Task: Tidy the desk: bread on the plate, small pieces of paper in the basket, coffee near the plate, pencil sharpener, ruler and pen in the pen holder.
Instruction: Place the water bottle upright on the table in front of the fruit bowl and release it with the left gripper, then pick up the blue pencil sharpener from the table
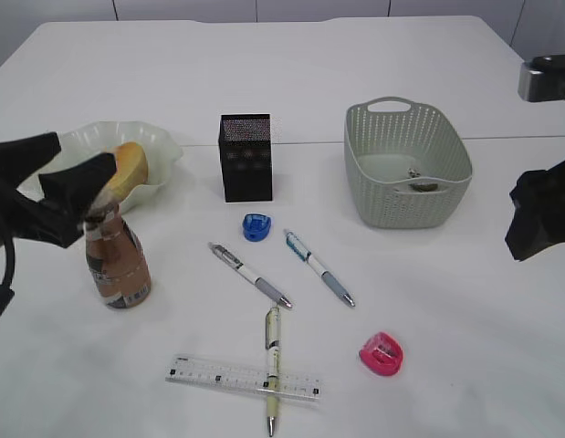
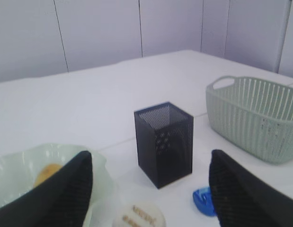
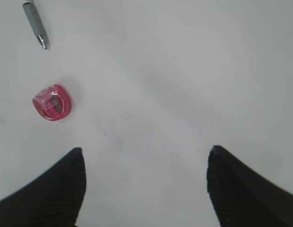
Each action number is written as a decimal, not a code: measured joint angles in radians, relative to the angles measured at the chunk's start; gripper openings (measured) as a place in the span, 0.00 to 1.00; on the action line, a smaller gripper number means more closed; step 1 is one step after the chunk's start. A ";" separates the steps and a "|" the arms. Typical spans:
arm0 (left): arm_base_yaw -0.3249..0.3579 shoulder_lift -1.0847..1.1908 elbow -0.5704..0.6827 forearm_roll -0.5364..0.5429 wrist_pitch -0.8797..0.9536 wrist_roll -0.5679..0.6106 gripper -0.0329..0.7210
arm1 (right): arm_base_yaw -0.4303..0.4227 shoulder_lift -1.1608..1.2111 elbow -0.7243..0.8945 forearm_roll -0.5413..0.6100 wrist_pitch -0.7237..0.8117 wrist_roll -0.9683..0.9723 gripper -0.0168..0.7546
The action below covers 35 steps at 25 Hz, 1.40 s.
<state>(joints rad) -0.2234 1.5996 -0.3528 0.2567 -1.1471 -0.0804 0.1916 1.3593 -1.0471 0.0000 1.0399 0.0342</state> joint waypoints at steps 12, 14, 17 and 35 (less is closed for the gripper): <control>0.002 -0.348 0.006 -0.216 0.296 -0.024 0.79 | 0.000 -0.004 0.000 0.132 0.006 -0.002 0.78; 0.019 -0.374 0.009 -0.233 0.401 -0.024 0.79 | 0.000 -0.004 0.000 0.137 0.012 -0.002 0.78; 0.061 -0.406 0.010 -0.314 0.525 -0.024 0.79 | 0.000 -0.004 0.000 0.137 0.012 -0.014 0.78; 0.118 -0.512 -0.386 -0.391 1.842 -0.026 0.78 | 0.123 0.205 -0.419 0.137 0.129 0.052 0.78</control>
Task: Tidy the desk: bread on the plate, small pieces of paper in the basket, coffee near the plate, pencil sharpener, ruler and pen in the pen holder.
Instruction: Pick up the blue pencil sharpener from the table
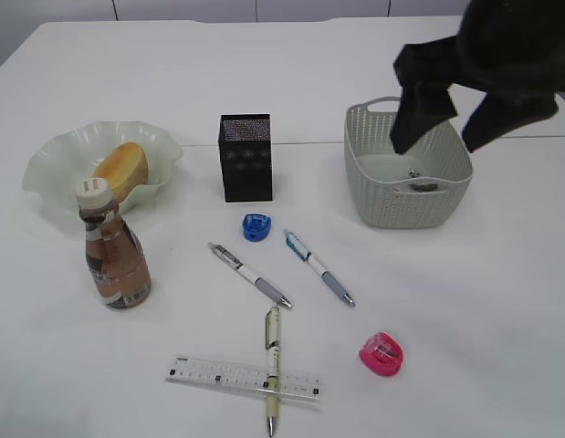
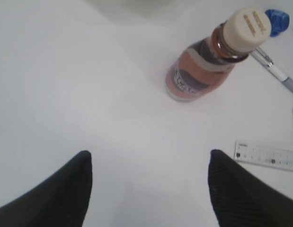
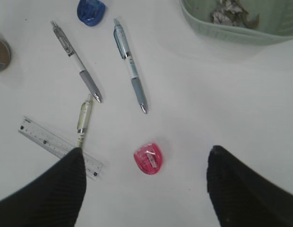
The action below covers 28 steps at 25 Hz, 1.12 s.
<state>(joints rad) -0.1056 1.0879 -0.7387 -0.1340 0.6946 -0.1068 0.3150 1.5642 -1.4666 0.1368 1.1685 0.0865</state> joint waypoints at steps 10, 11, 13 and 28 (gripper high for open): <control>0.000 0.000 -0.075 -0.011 0.224 0.000 0.77 | 0.154 0.377 -0.394 -0.024 0.021 0.108 0.78; 0.000 0.000 -0.075 -0.014 0.231 0.000 0.77 | 0.168 0.425 -0.436 -0.038 0.021 0.123 0.78; 0.000 0.000 -0.075 -0.017 0.250 0.000 0.77 | 0.187 0.512 -0.515 -0.057 0.028 0.152 0.78; 0.000 0.000 -0.075 -0.018 0.255 0.000 0.76 | 0.206 0.925 -0.956 -0.081 0.067 0.314 0.78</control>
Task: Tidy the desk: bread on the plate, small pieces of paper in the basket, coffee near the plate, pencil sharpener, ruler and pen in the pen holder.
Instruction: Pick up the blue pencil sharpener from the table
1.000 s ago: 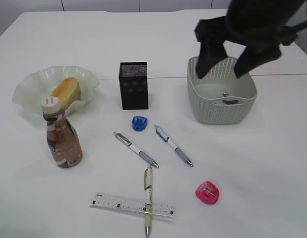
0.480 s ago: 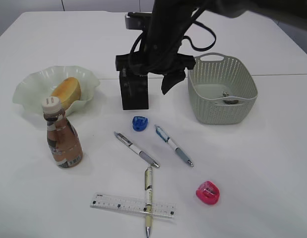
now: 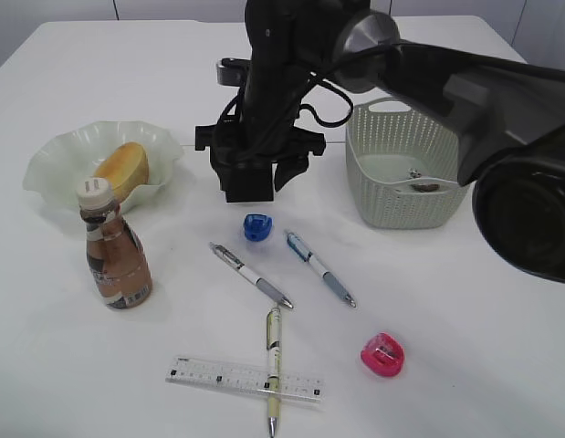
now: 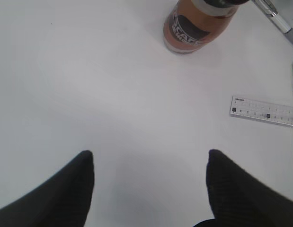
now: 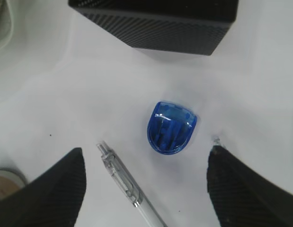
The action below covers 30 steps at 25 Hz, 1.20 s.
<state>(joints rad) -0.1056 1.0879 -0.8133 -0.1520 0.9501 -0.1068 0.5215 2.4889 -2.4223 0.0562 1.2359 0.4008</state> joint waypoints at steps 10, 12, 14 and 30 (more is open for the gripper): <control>0.000 0.000 0.000 0.000 -0.004 0.000 0.76 | 0.000 0.079 -0.009 -0.023 0.002 0.027 0.78; 0.000 0.000 0.000 0.000 -0.004 0.000 0.76 | 0.000 0.088 -0.009 -0.024 0.002 0.032 0.78; 0.000 0.000 0.000 0.000 -0.004 0.000 0.76 | 0.000 0.092 -0.009 -0.025 -0.003 0.043 0.78; 0.000 0.000 0.000 0.000 -0.006 0.000 0.76 | 0.000 0.147 -0.010 -0.039 -0.025 0.072 0.78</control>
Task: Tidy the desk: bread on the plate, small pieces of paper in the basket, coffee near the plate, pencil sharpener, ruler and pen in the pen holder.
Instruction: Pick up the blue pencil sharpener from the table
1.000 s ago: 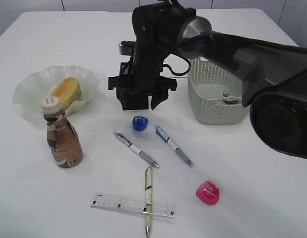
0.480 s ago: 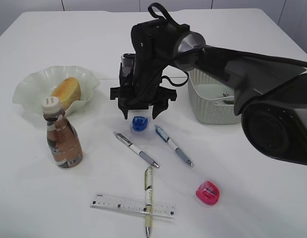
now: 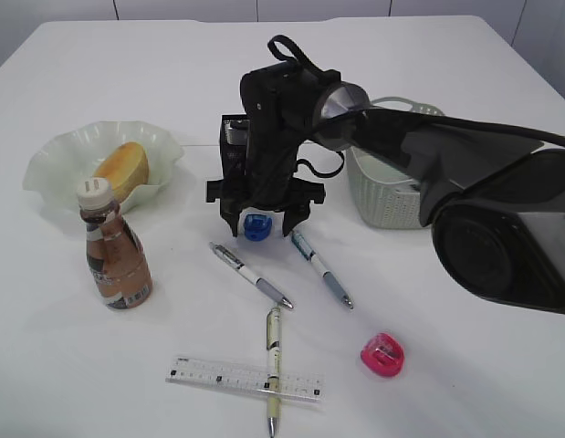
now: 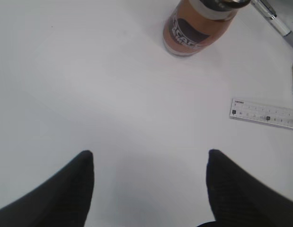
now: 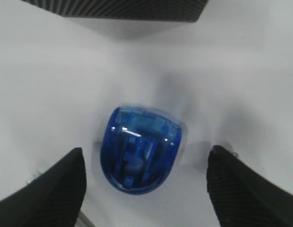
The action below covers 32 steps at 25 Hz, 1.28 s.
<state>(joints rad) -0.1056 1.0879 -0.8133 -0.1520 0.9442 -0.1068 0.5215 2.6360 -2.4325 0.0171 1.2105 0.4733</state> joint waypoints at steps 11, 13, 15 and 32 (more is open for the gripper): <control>0.000 0.000 0.000 0.000 0.000 0.000 0.76 | 0.000 0.004 0.000 -0.001 -0.005 0.004 0.65; 0.000 0.000 0.000 0.000 0.000 0.000 0.76 | 0.000 0.008 0.000 -0.001 -0.007 0.004 0.64; 0.000 0.000 0.000 0.000 0.000 0.000 0.76 | 0.000 0.012 -0.002 -0.001 -0.007 0.004 0.61; 0.000 0.000 0.000 0.000 0.000 0.000 0.76 | 0.000 0.014 -0.018 -0.001 -0.022 0.004 0.44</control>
<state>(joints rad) -0.1056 1.0879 -0.8133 -0.1520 0.9438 -0.1068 0.5215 2.6499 -2.4508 0.0165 1.1885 0.4771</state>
